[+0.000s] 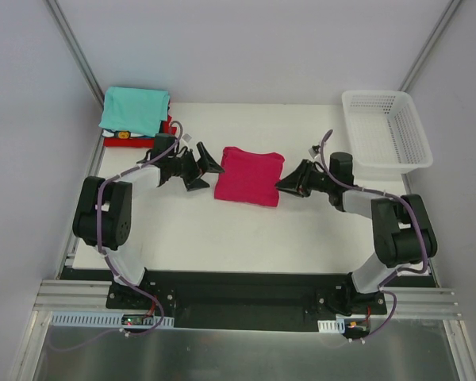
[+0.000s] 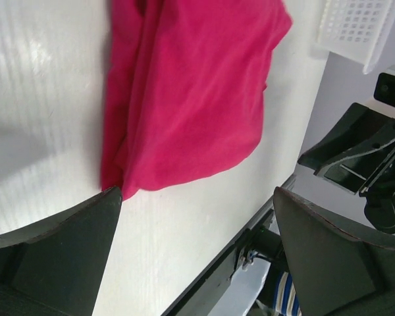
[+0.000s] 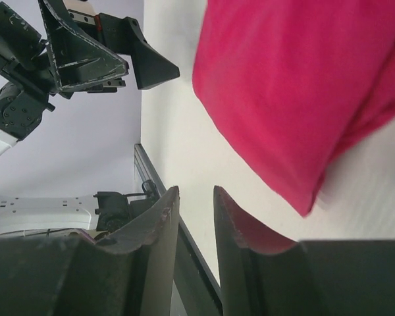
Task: Fold and stack the t-shirts
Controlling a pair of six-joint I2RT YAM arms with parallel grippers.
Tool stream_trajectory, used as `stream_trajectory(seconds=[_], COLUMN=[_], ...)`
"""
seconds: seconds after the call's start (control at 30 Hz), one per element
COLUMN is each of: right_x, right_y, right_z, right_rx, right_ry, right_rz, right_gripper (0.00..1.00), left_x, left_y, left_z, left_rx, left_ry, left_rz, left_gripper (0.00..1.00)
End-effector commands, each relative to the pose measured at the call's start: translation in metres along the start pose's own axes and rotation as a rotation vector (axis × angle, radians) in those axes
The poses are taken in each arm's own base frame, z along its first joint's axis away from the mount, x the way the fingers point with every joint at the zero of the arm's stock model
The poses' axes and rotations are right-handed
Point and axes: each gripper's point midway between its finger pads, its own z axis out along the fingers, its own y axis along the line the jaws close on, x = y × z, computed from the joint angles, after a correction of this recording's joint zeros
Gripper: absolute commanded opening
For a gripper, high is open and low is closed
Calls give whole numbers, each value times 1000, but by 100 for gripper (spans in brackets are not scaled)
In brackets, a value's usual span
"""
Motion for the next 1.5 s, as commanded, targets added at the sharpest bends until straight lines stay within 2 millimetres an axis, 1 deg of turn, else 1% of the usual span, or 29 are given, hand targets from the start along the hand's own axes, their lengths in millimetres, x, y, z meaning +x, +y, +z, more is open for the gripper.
stream_trajectory(seconds=[0.0,0.03,0.07,0.1,0.13,0.17,0.2,0.23,0.27,0.33,0.4,0.43,0.47,0.57,0.6,0.7,0.77,0.9,1.0,1.03,1.07,1.1,1.13,1.17,1.23,1.37,1.4,1.47], right_x=[-15,-21,-20,-19,-22,-22,-19,-23,-22,-21,-19,-17,-16,-13,-11,-4,-1,5,5,6,6,7,6,5,3,2,1,1], right_y=[20,24,23,15,15,12,4,4,4,-4,-8,-10,-10,-13,-17,-23,-28,-32,-31,-31,-31,-29,-26,-23,-15,-4,-3,-2], right_z=[19,22,27,33,38,42,47,51,53,59,63,64,65,66,65,64,63,62,61,61,60,60,59,59,58,61,61,63], right_rx=[-47,-53,-53,-41,-49,-55,-54,-79,-90,-101,-98,-94,-96,-93,-88,-75,-64,-58,-58,-58,-58,-59,-66,-71,-84,-93,-93,-93], right_ry=[28,25,35,50,44,49,63,50,53,53,60,63,65,75,76,84,82,90,90,90,89,89,88,89,83,83,83,82], right_rz=[-48,-62,-63,-44,-57,-40,-18,-32,-5,4,13,17,15,20,23,33,39,42,42,42,43,43,38,34,20,10,10,9], right_gripper=[31,31,31,31,31,31,30,30,29,29,29,29,29,29,29,29,29,29,29,29,29,29,29,29,29,29,29,29], left_x=[-21,-26,-27,-25,-30,-31,-28,-25,-29,-25,-22,-19,-18,-14,-16,-14,-13,-9,-7,-7,-6,-6,-5,-4,-4,0,0,5], left_y=[-30,-36,-36,-40,-44,-45,-46,-45,-45,-43,-38,-33,-33,-34,-38,-39,-36,-35,-37,-41,-41,-44,-49,-51,-62,-79,-84,-89], left_z=[-7,-5,-1,1,6,8,10,12,17,22,29,33,33,34,32,32,33,32,29,26,26,25,22,22,20,24,26,31], left_rx=[60,91,117,154,214,243,277,307,356,393,420,417,424,444,467,489,489,481,464,467,452,453,461,455,465,468,473,477], left_ry=[-20,-31,-30,-14,-34,-36,-23,-12,-27,-5,-2,8,13,24,16,31,34,43,50,44,50,50,50,56,58,73,77,92], left_rz=[16,9,0,-11,-24,-43,-57,-119,-101,-156,-157,-179,-179,-172,-150,-163,-169,-172,-159,-127,-137,-125,-106,-109,-76,-40,-32,-30], left_gripper=[99,99,99,99,99,99,99,99,99,99,99,99,99,99,99,99,99,99,99,99,99,99,99,99,99,99,99,99])
